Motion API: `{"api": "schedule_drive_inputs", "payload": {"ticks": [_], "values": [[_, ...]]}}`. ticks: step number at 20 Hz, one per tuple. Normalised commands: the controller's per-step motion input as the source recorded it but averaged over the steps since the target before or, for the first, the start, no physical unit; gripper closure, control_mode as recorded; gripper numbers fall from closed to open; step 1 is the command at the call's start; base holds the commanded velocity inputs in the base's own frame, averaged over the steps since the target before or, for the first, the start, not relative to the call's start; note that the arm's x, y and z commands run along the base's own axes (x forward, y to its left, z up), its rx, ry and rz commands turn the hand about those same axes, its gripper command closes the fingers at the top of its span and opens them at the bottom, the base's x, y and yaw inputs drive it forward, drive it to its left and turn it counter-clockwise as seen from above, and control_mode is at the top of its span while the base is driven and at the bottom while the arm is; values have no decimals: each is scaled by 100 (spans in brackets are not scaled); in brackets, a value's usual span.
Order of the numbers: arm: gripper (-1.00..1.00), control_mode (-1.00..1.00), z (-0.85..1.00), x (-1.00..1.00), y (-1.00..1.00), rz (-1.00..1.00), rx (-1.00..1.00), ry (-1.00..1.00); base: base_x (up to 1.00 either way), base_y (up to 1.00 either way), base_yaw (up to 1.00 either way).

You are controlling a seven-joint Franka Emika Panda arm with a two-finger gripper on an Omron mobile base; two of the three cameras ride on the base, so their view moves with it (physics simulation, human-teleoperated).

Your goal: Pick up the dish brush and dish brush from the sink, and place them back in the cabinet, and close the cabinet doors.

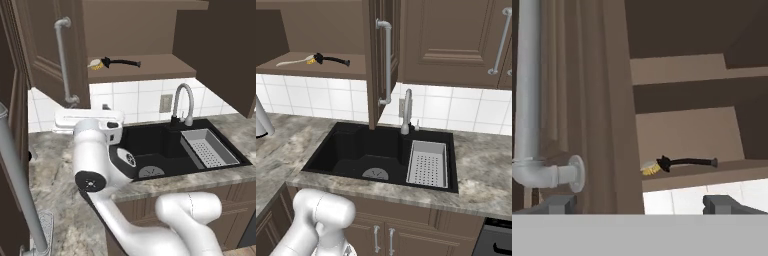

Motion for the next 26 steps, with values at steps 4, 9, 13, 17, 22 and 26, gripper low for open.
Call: {"api": "schedule_drive_inputs", "payload": {"ticks": [4, 9, 13, 17, 22, 26], "values": [[-100, -100, -2, 23, -24, -17, 0, 5, 0, 0, 0], [-100, -100, -5, 26, -25, -14, 0, 3, 0, 0, 0], [-100, -100, -7, 27, -25, -12, 0, 2, 0, 0, 0], [-100, -100, -8, 33, -26, -8, 0, 3, 0, 0, 0], [-100, -100, -5, 39, -24, -3, 0, 2, 0, 0, 0], [-100, -100, 0, 40, -24, 0, 0, 1, 0, 0, 0]]}}
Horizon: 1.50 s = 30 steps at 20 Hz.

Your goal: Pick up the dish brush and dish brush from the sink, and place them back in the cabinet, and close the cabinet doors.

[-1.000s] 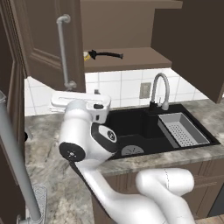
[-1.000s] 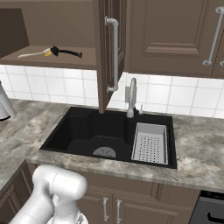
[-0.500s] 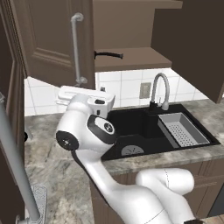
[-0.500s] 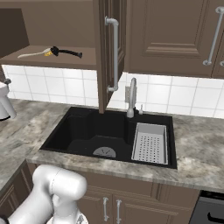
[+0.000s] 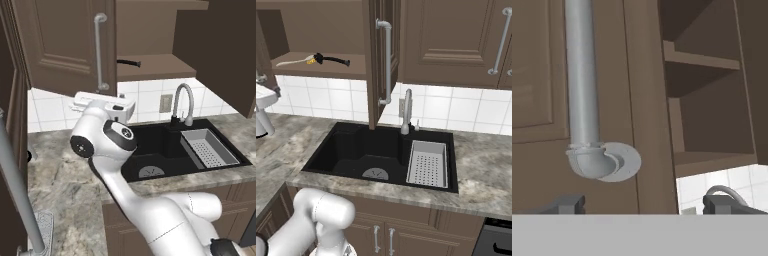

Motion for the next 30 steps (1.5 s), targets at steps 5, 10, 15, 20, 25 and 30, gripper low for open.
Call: {"api": "schedule_drive_inputs", "payload": {"ticks": [5, 10, 15, 20, 25, 30], "values": [[-100, -100, 0, 40, -25, 0, 0, 3, 0, 0, 0], [-100, -100, 0, 41, -26, 0, 0, 8, 0, 0, 0], [-100, -100, 0, 43, -25, 0, 0, 9, 0, 0, 0], [-100, -100, 0, 44, -24, 0, 0, 9, 0, 0, 0], [-100, -100, 0, 35, -23, 0, 1, 6, 0, 0, 0], [-100, -100, 0, 38, -20, 0, 3, 6, 0, 0, 0]]}}
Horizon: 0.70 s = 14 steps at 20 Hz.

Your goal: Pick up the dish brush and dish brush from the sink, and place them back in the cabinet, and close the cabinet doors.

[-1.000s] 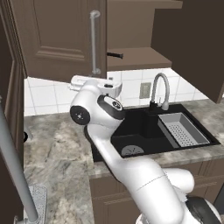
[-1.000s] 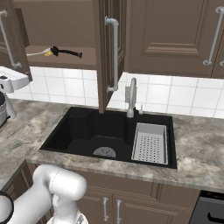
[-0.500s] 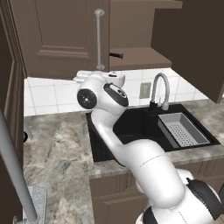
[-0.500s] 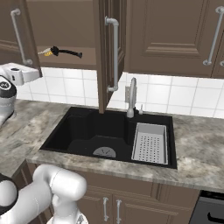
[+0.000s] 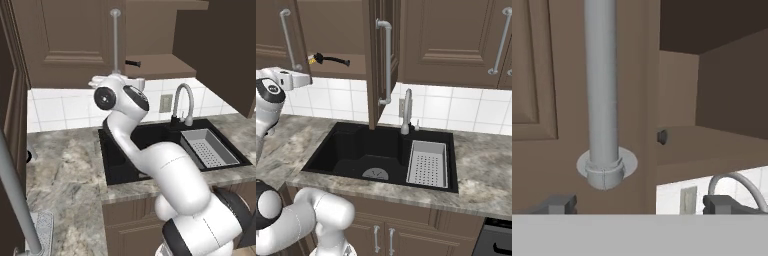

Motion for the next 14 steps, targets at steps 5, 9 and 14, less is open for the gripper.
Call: {"api": "schedule_drive_inputs", "payload": {"ticks": [5, 9, 14], "values": [[-100, -100, 0, 34, -15, 0, 3, 4, 0, 0, 0], [-100, -100, -1, 28, -13, 0, 4, 2, 0, 0, 0], [-100, -100, -5, 24, -13, 0, 6, 1, 0, 0, 0]]}}
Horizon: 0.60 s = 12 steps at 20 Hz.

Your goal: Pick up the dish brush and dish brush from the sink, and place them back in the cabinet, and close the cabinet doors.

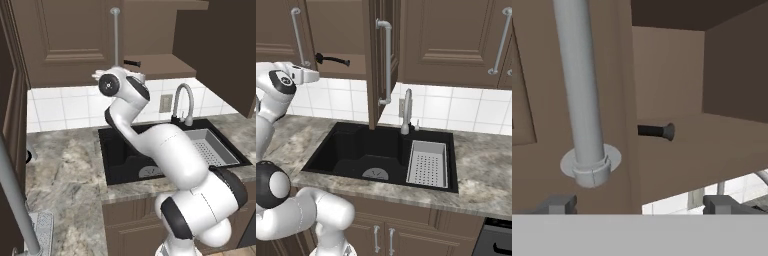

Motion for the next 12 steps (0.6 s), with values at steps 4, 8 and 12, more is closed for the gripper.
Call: {"api": "schedule_drive_inputs", "payload": {"ticks": [4, 8, 12], "values": [[-100, -100, -6, 24, -12, 0, 7, 0, 0, 0, 0], [-100, -100, -7, 22, -11, 0, 7, 0, 0, 0, 0], [-100, -100, -9, 22, -10, 0, 6, 0, 0, 0, 0]]}}
